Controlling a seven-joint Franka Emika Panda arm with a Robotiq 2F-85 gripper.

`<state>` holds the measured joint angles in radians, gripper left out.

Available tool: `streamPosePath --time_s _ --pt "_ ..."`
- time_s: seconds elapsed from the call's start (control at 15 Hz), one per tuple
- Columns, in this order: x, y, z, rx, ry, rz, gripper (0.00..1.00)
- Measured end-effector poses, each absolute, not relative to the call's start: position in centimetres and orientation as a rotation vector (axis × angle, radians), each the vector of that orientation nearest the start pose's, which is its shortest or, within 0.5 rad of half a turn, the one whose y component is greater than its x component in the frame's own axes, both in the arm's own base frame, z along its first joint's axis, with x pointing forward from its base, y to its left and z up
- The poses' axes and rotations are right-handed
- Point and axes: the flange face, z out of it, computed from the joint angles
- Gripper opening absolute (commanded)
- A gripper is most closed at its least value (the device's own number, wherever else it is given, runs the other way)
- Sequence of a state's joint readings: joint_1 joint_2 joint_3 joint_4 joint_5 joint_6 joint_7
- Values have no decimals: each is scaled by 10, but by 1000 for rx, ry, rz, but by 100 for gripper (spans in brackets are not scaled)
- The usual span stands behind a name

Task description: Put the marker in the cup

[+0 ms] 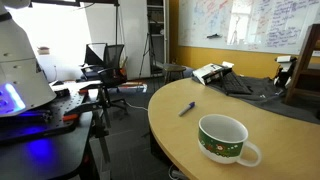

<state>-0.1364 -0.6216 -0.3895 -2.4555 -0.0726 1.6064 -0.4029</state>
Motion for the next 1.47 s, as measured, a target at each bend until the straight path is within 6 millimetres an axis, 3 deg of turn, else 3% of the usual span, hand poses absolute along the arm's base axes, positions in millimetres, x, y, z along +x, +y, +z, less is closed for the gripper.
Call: streamPosePath --time_s 0.4,0.53,0.67,1.07,1.27,1.47 --pt "293 -187 477 -2900 10 230 100" --pt "308 -179 477 -2948 -52 161 100" --pt "335 -159 467 -3000 -191 83 100" --pt "425 -64 387 -3081 -685 -74 100" --pt "460 -41 336 -3082 -849 -115 100" --pt "496 -33 293 -3069 -921 -116 100"
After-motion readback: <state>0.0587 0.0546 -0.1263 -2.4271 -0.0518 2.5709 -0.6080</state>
